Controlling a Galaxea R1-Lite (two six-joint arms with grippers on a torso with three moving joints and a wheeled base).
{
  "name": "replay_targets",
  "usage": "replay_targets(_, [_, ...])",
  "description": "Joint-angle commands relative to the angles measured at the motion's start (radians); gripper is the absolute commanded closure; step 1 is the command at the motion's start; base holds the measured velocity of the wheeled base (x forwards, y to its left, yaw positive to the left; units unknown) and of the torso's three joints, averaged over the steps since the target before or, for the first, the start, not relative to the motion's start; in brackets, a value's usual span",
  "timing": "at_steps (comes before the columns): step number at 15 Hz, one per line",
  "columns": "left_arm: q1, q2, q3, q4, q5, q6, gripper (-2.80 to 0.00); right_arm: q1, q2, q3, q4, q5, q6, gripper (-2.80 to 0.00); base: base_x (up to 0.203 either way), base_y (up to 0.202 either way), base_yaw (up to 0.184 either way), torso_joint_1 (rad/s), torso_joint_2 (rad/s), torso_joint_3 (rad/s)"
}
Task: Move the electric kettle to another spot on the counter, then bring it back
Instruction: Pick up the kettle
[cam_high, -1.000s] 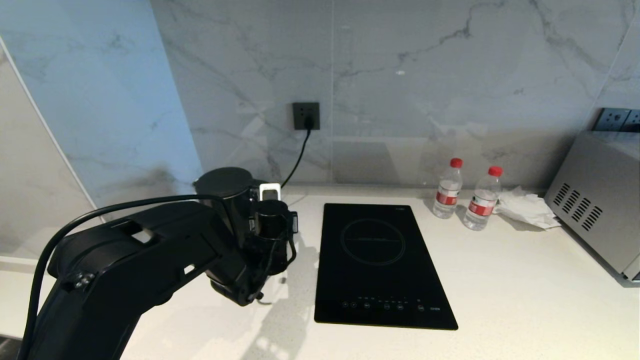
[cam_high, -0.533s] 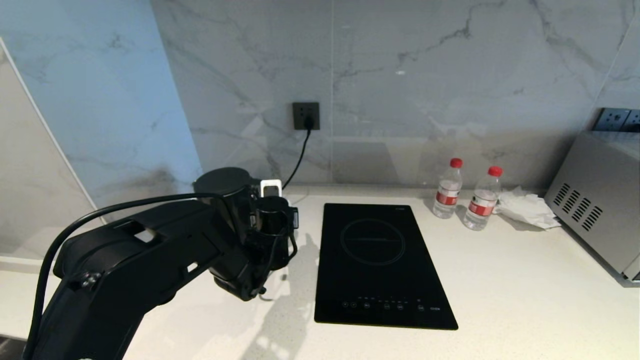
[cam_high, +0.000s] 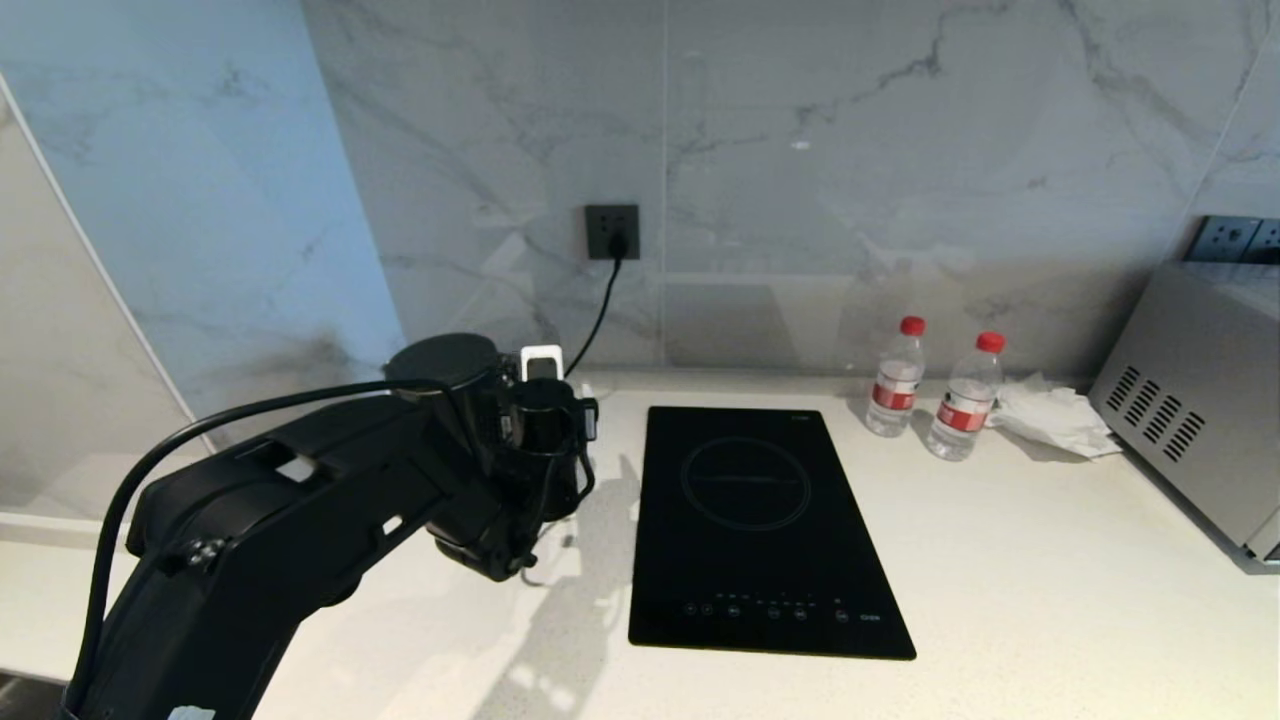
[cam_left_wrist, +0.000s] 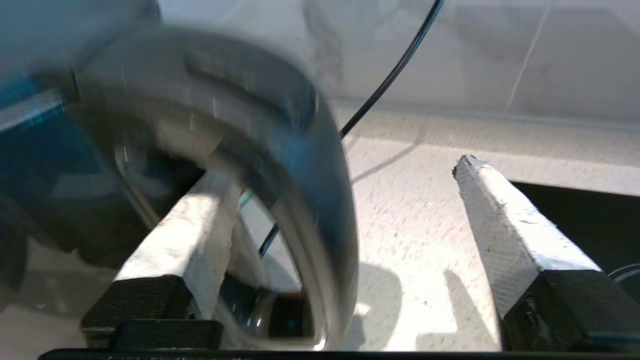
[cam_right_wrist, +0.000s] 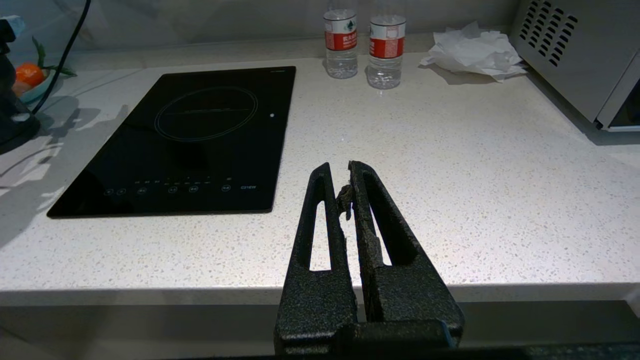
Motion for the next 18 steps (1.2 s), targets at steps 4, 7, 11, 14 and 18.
replay_targets(4, [-0.002, 0.031, -0.041, -0.007, 0.003, 0.009, -2.80, 0.000, 0.002, 0.000, -0.001, 0.000, 0.000, 0.00, 0.000, 0.000, 0.000, 0.000, 0.00, 0.000])
replay_targets(7, [-0.002, 0.038, -0.064, 0.013, 0.002, 0.011, -2.80, 0.000, 0.002, 0.000, -0.001, 0.001, 0.000, 0.00, 0.000, 0.000, 0.000, 0.000, 0.00, 0.000])
replay_targets(11, [0.002, 0.042, -0.099, 0.030, 0.005, 0.009, 0.00, 0.000, 0.002, 0.000, -0.001, 0.001, 0.000, 0.00, 0.000, 0.000, 0.000, 0.000, 0.00, 0.000])
replay_targets(14, [0.007, 0.042, -0.098, 0.030, 0.003, 0.011, 0.00, 0.000, 0.002, 0.000, -0.001, 0.001, 0.000, 0.00, 0.000, 0.000, 0.000, 0.000, 0.00, 0.000])
replay_targets(18, [0.005, 0.039, -0.099, 0.030, 0.003, 0.011, 0.00, 0.000, 0.002, 0.000, -0.001, -0.001, 0.000, 0.00, 0.000, 0.000, 0.000, 0.000, 0.00, 0.000])
